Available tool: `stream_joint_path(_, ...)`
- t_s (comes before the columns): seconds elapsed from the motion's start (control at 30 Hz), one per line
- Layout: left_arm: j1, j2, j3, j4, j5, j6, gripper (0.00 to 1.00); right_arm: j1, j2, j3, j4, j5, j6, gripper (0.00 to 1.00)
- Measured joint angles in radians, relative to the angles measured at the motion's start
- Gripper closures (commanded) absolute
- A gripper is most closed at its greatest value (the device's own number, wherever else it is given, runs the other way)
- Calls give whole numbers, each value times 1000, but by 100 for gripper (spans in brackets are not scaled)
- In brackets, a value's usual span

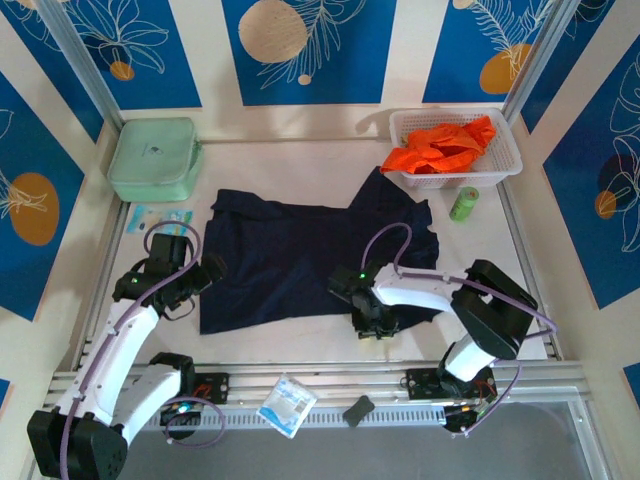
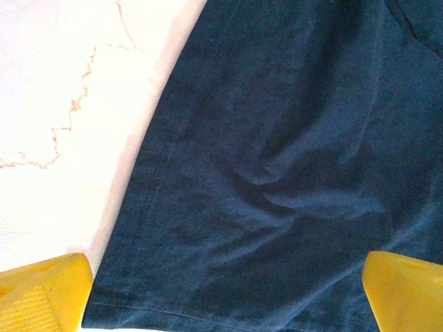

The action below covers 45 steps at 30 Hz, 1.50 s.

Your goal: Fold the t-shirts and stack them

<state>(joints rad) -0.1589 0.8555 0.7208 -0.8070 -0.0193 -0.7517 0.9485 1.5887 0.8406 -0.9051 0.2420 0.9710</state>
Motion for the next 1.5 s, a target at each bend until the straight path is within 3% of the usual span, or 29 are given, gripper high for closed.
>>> stream_joint_path(0.07, 0, 0, 0, 0, 1, 2, 0, 10, 1, 5, 6, -8, 4, 100)
stream_joint_path(0.43, 0, 8, -1, 2, 9, 7, 0, 87, -24, 51, -59, 1, 64, 100)
stream_joint_path(0.8, 0, 52, -5, 26, 29, 28, 4, 93, -14, 159, -49, -18, 72, 100)
stream_joint_path(0.83, 0, 57, -8, 30, 32, 29, 4, 92, -2, 166, -49, -20, 72, 99)
stream_joint_path(1.0, 0, 87, -17, 46, 50, 29, 6, 77, 42, 174, -48, -34, 50, 60)
stream_joint_path(1.1, 0, 108, -17, 57, 58, 34, 12, 49, 40, 198, -68, -29, 22, 55)
stream_joint_path(1.23, 0, 183, -6, 74, 68, 57, 21, -88, -14, 256, -82, -5, -63, 60)
stream_joint_path(1.37, -3, 327, 55, 114, 75, 82, 29, -344, -52, 314, -35, 1, -199, 73)
stream_joint_path(1.5, -11, 492, 157, 185, 76, 98, 31, -591, 31, 389, 46, -14, -330, 89)
